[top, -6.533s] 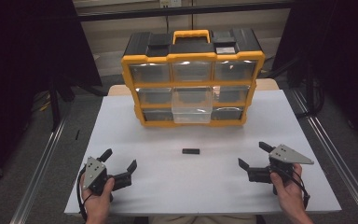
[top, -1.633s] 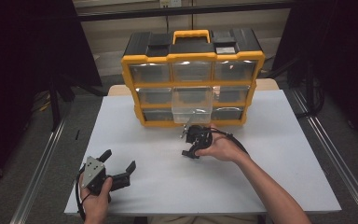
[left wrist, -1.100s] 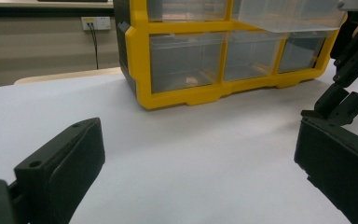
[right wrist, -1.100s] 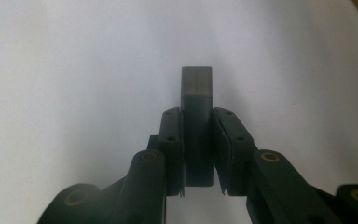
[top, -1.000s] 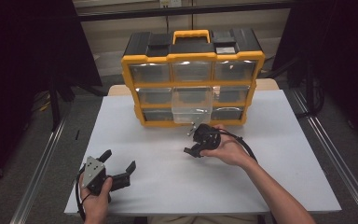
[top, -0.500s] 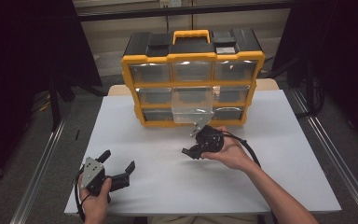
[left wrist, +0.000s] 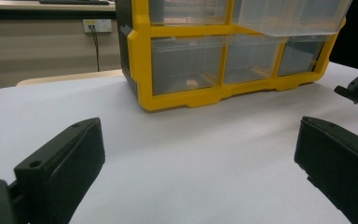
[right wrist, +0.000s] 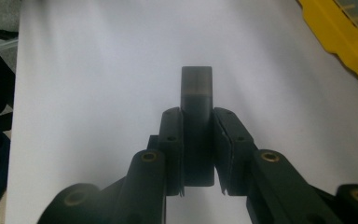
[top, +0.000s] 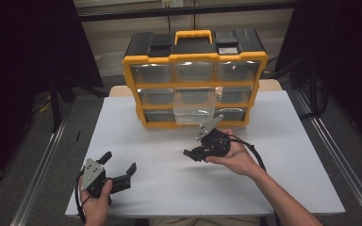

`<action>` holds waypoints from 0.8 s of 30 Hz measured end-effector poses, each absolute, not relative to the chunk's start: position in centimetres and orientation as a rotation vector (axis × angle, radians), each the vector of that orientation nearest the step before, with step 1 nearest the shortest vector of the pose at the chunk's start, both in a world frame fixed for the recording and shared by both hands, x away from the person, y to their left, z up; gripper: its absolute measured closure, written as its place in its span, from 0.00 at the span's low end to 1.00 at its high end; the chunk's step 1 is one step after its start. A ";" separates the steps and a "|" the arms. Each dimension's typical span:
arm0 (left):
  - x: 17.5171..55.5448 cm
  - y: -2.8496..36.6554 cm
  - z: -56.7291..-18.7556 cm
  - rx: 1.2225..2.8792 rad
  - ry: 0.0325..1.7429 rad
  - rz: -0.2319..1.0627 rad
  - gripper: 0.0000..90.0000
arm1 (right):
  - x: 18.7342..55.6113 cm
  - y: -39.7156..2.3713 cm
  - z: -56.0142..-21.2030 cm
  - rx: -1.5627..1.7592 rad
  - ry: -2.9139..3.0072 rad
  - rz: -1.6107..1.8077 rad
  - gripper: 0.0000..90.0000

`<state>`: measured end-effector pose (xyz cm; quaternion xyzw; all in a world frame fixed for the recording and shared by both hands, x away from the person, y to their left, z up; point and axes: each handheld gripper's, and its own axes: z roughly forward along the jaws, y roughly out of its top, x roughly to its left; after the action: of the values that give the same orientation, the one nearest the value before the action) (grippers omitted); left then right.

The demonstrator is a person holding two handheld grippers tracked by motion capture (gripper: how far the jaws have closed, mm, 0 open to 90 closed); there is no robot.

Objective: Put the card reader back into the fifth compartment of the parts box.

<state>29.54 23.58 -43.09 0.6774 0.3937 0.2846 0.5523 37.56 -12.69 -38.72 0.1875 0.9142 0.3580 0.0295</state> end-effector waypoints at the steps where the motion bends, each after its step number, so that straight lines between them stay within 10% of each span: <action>1: 29.5 23.6 -43.1 1.602 0.931 0.673 0.02 | 37.6 -12.7 -38.7 0.578 2.819 1.104 0.82; 24: 29.6 23.6 -43.1 1.608 0.929 0.674 0.02 | 37.2 -14.7 -35.2 0.573 2.694 1.266 0.82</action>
<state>29.58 23.55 -43.10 0.6794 0.3927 0.2849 0.5505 37.16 -14.66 -35.16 0.1888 0.8873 0.4171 0.0552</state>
